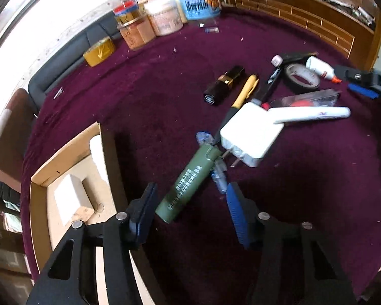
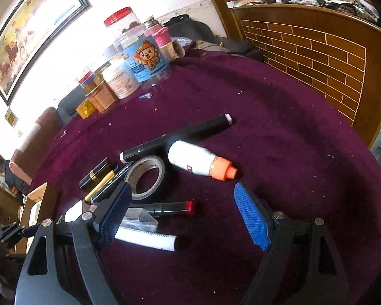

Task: Organize rigid objects
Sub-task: 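Grasp the green cylindrical tube with the left tool, then carry the green tube toward the box with the left tool while the right tool grasps a white paint marker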

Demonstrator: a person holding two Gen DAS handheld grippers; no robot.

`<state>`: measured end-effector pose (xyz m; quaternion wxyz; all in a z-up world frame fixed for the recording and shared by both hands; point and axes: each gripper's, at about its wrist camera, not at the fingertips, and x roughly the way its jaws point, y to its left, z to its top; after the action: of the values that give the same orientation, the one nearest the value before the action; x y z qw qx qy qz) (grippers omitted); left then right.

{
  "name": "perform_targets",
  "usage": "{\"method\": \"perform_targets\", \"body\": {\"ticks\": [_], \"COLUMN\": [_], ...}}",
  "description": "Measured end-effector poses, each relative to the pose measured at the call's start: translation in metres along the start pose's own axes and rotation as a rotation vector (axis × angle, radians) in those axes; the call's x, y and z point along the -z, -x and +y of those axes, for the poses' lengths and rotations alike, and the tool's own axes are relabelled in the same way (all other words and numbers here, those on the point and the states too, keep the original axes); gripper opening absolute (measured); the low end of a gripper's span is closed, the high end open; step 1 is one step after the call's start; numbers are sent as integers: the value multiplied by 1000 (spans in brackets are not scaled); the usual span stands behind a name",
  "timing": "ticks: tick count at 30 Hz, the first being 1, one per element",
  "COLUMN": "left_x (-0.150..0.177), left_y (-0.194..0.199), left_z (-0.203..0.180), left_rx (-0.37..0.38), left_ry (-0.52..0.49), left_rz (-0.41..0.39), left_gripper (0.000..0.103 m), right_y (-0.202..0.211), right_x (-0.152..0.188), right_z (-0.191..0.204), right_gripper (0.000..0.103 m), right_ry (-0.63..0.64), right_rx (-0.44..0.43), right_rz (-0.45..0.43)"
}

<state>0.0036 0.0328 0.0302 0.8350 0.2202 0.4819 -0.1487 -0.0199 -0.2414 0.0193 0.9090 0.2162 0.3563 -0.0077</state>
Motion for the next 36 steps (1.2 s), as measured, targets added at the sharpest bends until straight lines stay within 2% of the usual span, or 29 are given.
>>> {"method": "perform_targets", "body": {"ticks": [4, 6, 7, 9, 12, 16, 19, 25, 29, 33, 36], "left_x": [-10, -10, -9, -8, -1, 13, 23, 20, 22, 39, 55], "left_y": [-12, -17, -16, -11, -5, 8, 15, 9, 11, 25, 52], "left_z": [8, 4, 2, 1, -7, -11, -17, -24, -25, -13, 0], "left_rx": [68, 65, 66, 71, 53, 115, 147, 122, 122, 187, 272], "left_ry": [35, 43, 42, 53, 37, 85, 129, 185, 210, 285, 347], "left_rz": [17, 26, 18, 12, 0, 7, 10, -16, -44, -85, -165], "left_gripper": [48, 48, 45, 30, 21, 14, 13, 16, 15, 14, 14], "right_y": [-2, -3, -4, -6, -9, -9, -9, -9, -9, -10, -10], "right_x": [2, 1, 1, 1, 0, 0, 1, 1, 1, 2, 2], "right_z": [0, -3, -4, -8, -14, -14, -12, -9, -8, -8, -8], "right_gripper": [83, 83, 83, 83, 83, 83, 83, 83, 83, 83, 83], "right_ry": [3, -8, -18, -38, -67, -61, -49, -37, -33, -35, -37], "right_rx": [-7, -8, -8, -9, -12, -8, -3, 9, 15, 13, 12], "right_rz": [12, 20, 26, 38, 56, 58, 61, 62, 65, 65, 66]}}
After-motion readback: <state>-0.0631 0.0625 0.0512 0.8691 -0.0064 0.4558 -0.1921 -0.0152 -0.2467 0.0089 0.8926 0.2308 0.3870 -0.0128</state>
